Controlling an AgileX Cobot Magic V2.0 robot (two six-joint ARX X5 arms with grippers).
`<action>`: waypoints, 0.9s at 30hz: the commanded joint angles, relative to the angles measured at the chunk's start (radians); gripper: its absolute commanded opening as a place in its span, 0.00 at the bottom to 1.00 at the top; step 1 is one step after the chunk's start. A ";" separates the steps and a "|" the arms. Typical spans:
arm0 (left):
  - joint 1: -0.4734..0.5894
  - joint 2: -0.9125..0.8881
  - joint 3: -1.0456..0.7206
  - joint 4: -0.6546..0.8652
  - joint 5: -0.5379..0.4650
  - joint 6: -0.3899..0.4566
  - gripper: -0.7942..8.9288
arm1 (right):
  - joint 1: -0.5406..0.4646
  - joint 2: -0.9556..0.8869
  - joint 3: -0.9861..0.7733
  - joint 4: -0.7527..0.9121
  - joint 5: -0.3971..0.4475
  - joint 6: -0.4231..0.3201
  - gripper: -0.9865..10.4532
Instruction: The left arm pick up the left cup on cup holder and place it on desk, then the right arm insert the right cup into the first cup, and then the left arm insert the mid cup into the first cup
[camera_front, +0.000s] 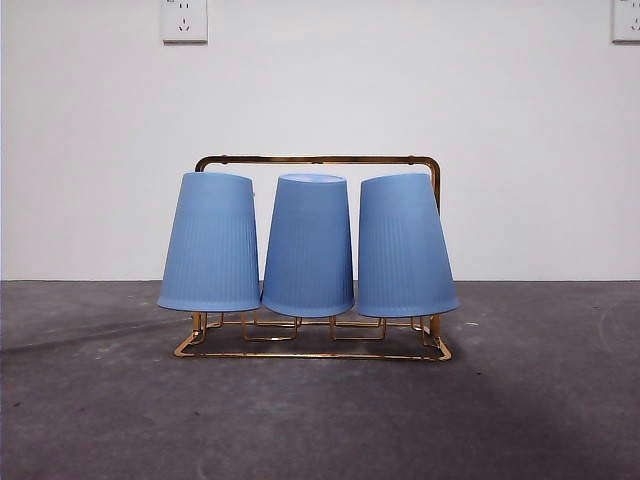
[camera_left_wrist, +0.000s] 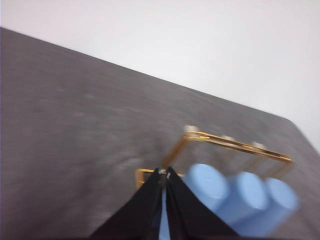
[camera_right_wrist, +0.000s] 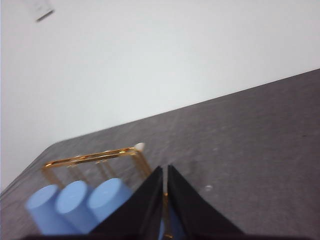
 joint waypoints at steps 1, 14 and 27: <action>-0.026 0.053 0.074 -0.011 0.080 0.057 0.09 | 0.020 0.055 0.076 -0.017 -0.036 -0.057 0.10; -0.350 0.192 0.208 -0.127 0.173 0.198 0.09 | 0.154 0.333 0.405 -0.320 -0.278 -0.296 0.10; -0.393 0.151 0.208 -0.119 0.175 0.286 0.19 | 0.189 0.365 0.430 -0.364 -0.276 -0.353 0.13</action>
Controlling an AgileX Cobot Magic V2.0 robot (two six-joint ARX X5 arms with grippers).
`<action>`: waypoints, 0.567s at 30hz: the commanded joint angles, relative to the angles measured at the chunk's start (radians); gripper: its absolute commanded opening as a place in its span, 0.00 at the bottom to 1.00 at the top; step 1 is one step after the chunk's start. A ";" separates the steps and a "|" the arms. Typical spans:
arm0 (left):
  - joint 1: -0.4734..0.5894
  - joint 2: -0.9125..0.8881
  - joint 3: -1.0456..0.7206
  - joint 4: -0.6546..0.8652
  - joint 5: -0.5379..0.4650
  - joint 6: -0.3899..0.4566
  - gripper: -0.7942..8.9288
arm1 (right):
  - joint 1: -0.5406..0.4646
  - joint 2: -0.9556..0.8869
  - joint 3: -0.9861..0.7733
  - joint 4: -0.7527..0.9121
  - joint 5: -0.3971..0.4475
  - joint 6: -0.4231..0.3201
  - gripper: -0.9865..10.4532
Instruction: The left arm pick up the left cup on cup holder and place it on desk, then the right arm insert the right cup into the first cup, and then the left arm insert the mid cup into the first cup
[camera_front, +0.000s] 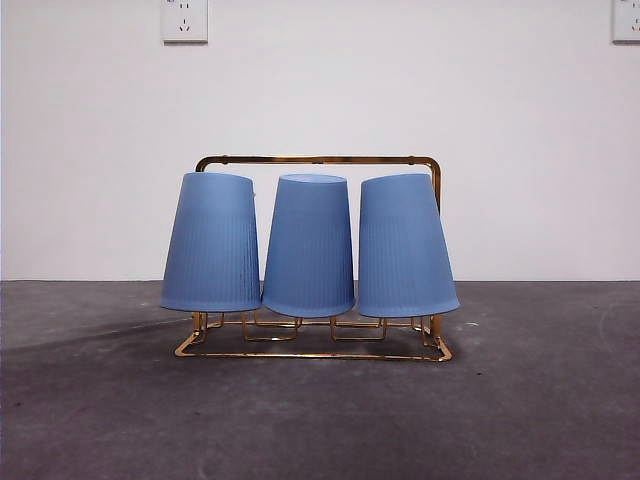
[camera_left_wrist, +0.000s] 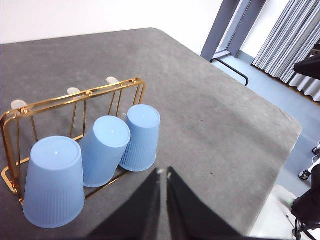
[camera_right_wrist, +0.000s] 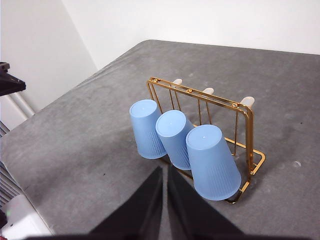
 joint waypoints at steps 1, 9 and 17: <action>-0.004 0.005 0.022 0.014 0.005 0.023 0.27 | 0.004 0.008 0.016 0.008 -0.001 -0.004 0.19; -0.004 0.013 0.022 0.027 0.003 0.020 0.65 | 0.004 0.013 0.016 0.010 0.000 0.000 0.61; -0.004 0.013 0.022 0.057 0.003 0.019 0.66 | 0.050 0.108 0.016 0.039 0.012 0.008 0.62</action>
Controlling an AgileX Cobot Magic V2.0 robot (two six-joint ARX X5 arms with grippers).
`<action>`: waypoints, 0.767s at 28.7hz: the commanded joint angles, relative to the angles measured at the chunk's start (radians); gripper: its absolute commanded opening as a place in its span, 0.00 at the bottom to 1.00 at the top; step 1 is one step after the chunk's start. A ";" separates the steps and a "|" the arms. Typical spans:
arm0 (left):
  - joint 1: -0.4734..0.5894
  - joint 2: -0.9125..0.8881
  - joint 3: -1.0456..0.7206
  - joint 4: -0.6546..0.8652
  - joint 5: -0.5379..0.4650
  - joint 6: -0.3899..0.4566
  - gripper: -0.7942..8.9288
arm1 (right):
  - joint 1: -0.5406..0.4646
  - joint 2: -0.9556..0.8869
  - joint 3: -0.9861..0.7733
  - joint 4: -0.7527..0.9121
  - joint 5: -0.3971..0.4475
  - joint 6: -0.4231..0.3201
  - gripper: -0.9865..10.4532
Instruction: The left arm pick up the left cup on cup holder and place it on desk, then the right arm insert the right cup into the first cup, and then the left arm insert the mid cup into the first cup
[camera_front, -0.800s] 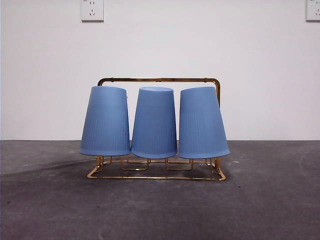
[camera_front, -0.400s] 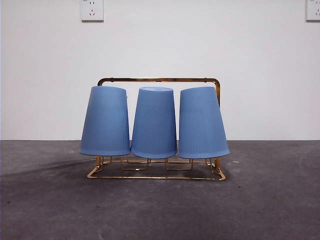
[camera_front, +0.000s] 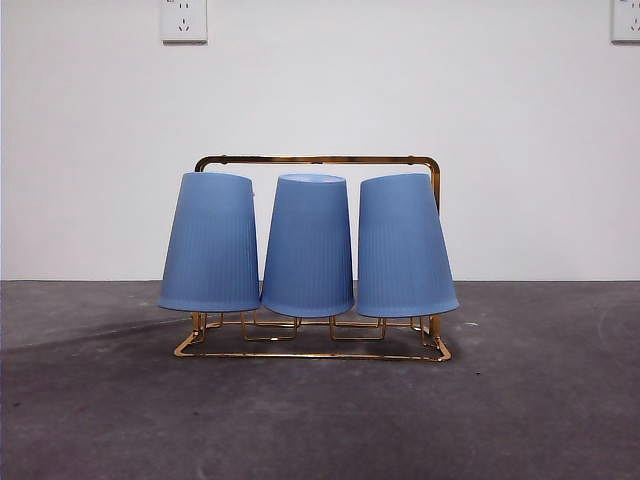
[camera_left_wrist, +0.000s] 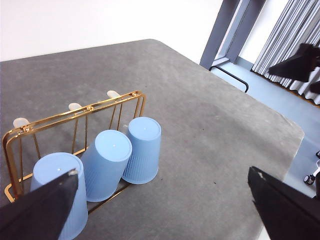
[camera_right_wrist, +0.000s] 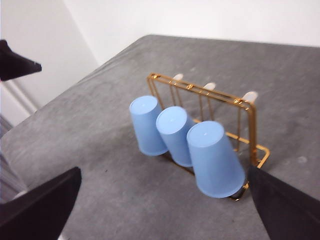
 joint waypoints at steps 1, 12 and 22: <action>-0.004 0.005 0.020 0.008 0.004 0.005 0.66 | 0.033 0.075 0.016 0.034 0.024 0.004 0.62; -0.004 0.005 0.020 0.009 0.004 0.006 0.66 | 0.237 0.430 0.016 0.273 0.286 -0.068 0.62; -0.004 0.006 0.020 -0.016 0.004 0.007 0.66 | 0.297 0.740 0.016 0.477 0.338 -0.113 0.62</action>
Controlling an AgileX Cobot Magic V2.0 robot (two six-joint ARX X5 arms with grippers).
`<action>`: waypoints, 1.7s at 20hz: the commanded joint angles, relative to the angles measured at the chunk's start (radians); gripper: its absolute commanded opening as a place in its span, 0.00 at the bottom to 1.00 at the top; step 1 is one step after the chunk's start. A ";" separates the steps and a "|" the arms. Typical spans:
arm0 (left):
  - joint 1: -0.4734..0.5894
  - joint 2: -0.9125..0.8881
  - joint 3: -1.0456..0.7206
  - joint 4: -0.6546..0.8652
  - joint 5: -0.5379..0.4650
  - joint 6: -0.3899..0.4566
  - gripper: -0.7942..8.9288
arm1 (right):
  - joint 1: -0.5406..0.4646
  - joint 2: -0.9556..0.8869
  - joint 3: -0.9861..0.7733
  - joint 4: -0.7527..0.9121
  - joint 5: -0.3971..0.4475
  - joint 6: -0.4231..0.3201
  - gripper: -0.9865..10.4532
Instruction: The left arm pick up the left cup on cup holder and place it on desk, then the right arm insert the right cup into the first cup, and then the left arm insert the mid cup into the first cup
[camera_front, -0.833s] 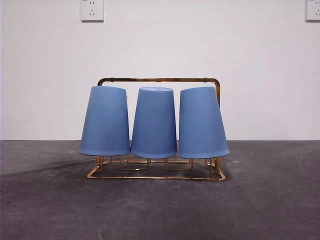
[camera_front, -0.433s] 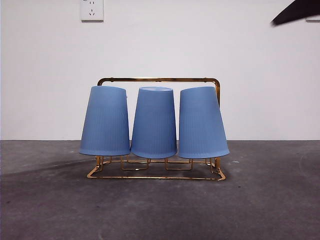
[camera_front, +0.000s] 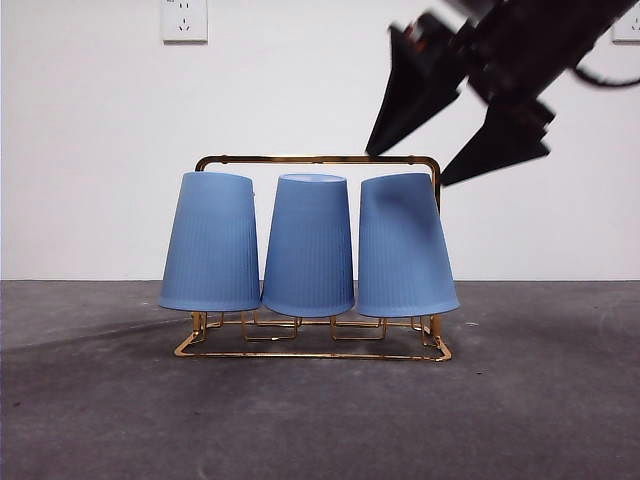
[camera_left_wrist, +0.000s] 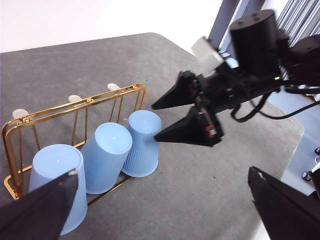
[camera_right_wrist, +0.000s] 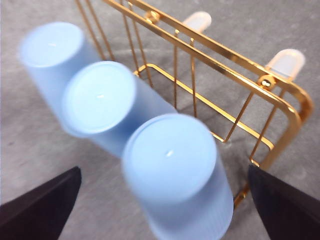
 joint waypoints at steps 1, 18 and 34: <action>-0.004 0.006 0.020 0.010 0.003 0.006 0.66 | 0.006 0.057 0.016 0.035 0.006 -0.014 0.62; -0.004 0.005 0.020 0.008 0.003 0.006 0.66 | 0.006 0.061 0.047 0.098 0.006 -0.008 0.32; -0.004 0.019 0.020 0.011 -0.007 0.014 0.66 | 0.101 -0.421 0.045 -0.440 -0.072 0.035 0.32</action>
